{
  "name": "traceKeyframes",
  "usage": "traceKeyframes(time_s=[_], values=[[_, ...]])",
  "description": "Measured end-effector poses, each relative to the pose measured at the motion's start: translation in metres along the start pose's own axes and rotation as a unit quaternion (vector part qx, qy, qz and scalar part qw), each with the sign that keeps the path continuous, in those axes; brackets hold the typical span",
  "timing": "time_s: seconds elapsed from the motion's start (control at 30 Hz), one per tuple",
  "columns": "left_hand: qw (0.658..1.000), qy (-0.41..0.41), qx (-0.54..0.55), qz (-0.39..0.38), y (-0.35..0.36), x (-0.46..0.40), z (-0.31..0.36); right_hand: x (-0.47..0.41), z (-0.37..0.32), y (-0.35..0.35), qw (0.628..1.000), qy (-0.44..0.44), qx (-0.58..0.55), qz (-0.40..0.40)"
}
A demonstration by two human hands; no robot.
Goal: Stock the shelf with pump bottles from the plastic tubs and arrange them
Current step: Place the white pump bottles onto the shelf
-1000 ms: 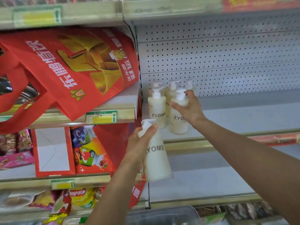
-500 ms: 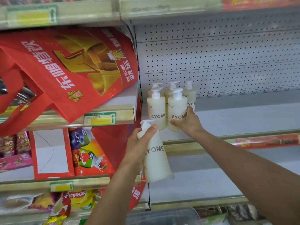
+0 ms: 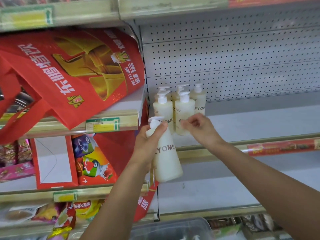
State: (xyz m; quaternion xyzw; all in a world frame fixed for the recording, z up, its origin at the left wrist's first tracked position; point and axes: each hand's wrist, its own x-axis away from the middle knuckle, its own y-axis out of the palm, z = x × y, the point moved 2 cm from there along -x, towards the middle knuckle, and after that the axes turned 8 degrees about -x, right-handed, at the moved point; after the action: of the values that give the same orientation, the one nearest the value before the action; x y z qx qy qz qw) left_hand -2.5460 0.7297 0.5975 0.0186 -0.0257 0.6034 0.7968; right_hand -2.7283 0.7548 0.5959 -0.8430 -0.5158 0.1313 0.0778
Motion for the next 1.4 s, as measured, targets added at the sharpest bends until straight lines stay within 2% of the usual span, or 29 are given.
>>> traceKeyframes(time_s=[0.1, 0.17, 0.27, 0.37, 0.47, 0.57, 0.67, 0.9, 1.03, 1.4], values=[[1.0, 0.029, 0.002, 0.003, 0.012, 0.0, 0.009, 0.036, -0.02, 0.007, 0.968, 0.059, -0.014, -0.243], [0.999, 0.047, -0.005, 0.013, 0.022, 0.0, 0.014, 0.049, -0.023, 0.011, 0.955, 0.042, -0.031, -0.294], [0.995, 0.09, -0.027, 0.03, 0.037, 0.0, 0.024, 0.05, -0.022, 0.009, 0.972, 0.01, -0.052, -0.228], [0.989, 0.132, -0.06, 0.007, 0.052, -0.003, 0.032, 0.044, -0.018, -0.005, 0.983, -0.018, -0.051, -0.173], [0.974, 0.18, -0.134, 0.004, 0.062, -0.011, 0.035, 0.038, -0.018, -0.028, 0.991, -0.028, -0.076, -0.104], [0.935, 0.268, -0.217, 0.085, 0.056, -0.025, 0.03, 0.023, -0.012, -0.053, 0.993, -0.041, -0.104, -0.024], [0.896, 0.291, -0.304, 0.143, 0.042, -0.045, 0.024, 0.003, -0.002, -0.072, 0.995, -0.038, -0.094, 0.02], [0.878, 0.237, -0.396, 0.127, 0.041, -0.08, 0.017, -0.042, 0.036, -0.078, 0.999, 0.002, -0.032, 0.04], [0.881, 0.22, -0.396, 0.137, 0.041, -0.089, 0.013, -0.058, 0.051, -0.076, 0.998, 0.006, -0.039, 0.045], [0.882, 0.238, -0.385, 0.132, 0.039, -0.094, 0.01, -0.079, 0.055, -0.073, 0.999, 0.02, -0.004, 0.046]])
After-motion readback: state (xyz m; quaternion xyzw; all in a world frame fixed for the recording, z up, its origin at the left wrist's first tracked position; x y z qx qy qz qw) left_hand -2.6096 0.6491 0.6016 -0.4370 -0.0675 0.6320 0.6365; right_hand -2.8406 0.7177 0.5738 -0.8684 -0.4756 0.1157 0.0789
